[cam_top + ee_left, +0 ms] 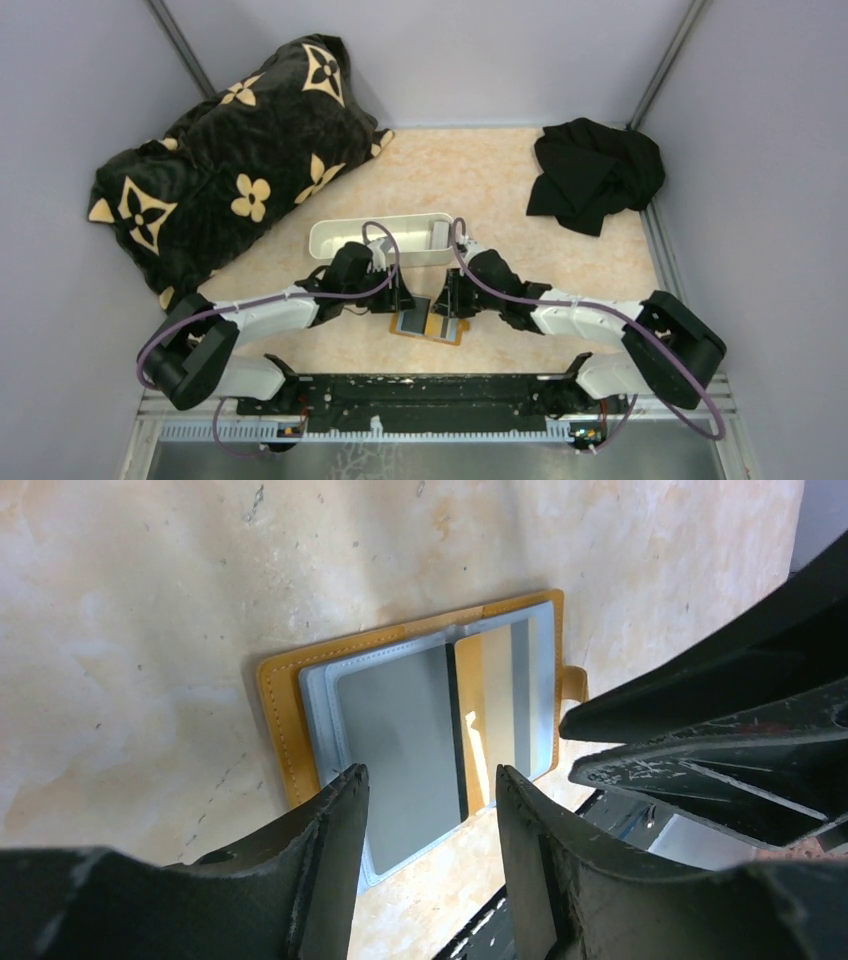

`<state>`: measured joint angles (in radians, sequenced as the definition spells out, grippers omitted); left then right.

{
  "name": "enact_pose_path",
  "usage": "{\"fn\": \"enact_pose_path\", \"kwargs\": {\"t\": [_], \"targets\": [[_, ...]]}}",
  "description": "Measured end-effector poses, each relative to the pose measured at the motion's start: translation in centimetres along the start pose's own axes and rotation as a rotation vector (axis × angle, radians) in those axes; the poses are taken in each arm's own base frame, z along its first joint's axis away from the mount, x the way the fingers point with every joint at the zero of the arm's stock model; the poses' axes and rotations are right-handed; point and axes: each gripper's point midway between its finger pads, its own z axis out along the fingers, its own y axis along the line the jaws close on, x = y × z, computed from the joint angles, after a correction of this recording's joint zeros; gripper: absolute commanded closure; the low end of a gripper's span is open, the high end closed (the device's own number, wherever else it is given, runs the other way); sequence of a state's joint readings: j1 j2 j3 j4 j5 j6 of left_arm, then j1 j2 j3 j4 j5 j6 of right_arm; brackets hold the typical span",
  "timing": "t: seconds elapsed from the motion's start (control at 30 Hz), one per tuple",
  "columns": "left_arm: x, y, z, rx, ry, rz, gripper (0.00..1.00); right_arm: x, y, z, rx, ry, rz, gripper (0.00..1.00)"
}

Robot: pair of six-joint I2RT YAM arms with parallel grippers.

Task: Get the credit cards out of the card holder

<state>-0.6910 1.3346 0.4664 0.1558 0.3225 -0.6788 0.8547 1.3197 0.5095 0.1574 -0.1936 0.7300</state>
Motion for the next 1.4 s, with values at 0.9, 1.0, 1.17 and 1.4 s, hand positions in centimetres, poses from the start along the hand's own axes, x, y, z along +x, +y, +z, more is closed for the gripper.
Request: {"fn": "enact_pose_path", "kwargs": {"t": [0.9,1.0,1.17,1.4], "targets": [[0.4,-4.4,1.9,0.150,0.098,-0.003,0.45,3.0,-4.3,-3.1,0.099,-0.025,0.077,0.78],[0.7,-4.2,1.9,0.146,0.103,-0.008,0.45,3.5,-4.9,-2.7,0.117,-0.008,0.080,0.78],[1.1,-3.8,1.9,0.140,0.112,-0.013,0.45,3.6,-5.2,-2.0,0.118,-0.001,0.083,0.79],[1.2,-4.0,1.8,0.150,0.116,-0.014,0.45,3.4,-5.1,-1.7,0.103,-0.016,0.085,0.79]]}}
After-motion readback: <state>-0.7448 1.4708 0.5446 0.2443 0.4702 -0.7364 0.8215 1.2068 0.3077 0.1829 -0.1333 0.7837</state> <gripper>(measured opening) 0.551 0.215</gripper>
